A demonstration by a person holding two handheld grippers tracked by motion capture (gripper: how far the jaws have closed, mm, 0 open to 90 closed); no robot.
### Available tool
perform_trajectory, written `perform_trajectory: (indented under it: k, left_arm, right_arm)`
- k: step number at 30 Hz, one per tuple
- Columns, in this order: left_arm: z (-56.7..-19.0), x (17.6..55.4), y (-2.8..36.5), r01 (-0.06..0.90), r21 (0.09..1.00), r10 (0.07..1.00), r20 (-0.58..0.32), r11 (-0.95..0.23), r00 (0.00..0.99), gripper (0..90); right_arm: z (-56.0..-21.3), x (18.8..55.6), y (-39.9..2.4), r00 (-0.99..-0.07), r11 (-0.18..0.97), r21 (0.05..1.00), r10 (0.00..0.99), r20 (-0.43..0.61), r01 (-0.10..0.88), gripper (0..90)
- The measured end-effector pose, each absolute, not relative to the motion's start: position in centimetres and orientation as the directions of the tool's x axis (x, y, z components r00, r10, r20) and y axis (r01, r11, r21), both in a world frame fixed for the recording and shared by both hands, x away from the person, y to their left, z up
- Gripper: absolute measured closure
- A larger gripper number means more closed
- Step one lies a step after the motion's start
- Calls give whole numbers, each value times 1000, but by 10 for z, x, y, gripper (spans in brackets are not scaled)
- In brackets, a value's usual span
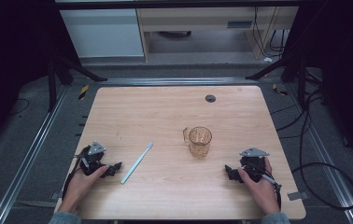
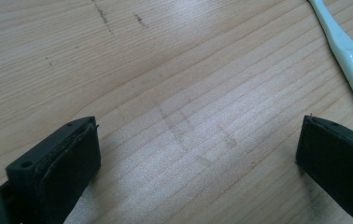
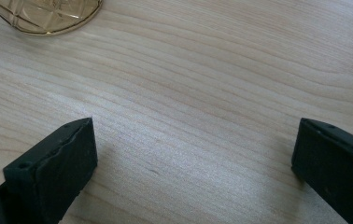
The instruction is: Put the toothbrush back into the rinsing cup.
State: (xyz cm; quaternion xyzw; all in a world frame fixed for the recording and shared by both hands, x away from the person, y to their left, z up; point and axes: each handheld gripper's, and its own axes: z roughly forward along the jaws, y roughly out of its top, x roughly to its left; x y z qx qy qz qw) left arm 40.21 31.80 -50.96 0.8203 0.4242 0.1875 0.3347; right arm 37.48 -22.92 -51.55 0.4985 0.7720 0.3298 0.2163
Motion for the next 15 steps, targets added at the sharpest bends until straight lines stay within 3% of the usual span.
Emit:
perform_trajectory:
  k: [6,8,13,15]
  left_arm:
    - [-507,403,319,574,699,814,19,-426,581,2]
    - [-502,404,319,580,687,809,20,-438,588,47]
    - [-475,411,321,632,644,819,-13,-432,573,46]
    - [-461,414,317,647,600,818,21,-470,574,47]
  right_arm:
    - [-515,375,-229,-410,286,725,912,-5,627,5]
    - [-515,375,-229,-412,286,725,911,-2,627,5]
    - [-515,374,-229,-421,291,724,907,-1,625,5]
    - [-515,374,-229,-421,291,724,907,-2,625,5]
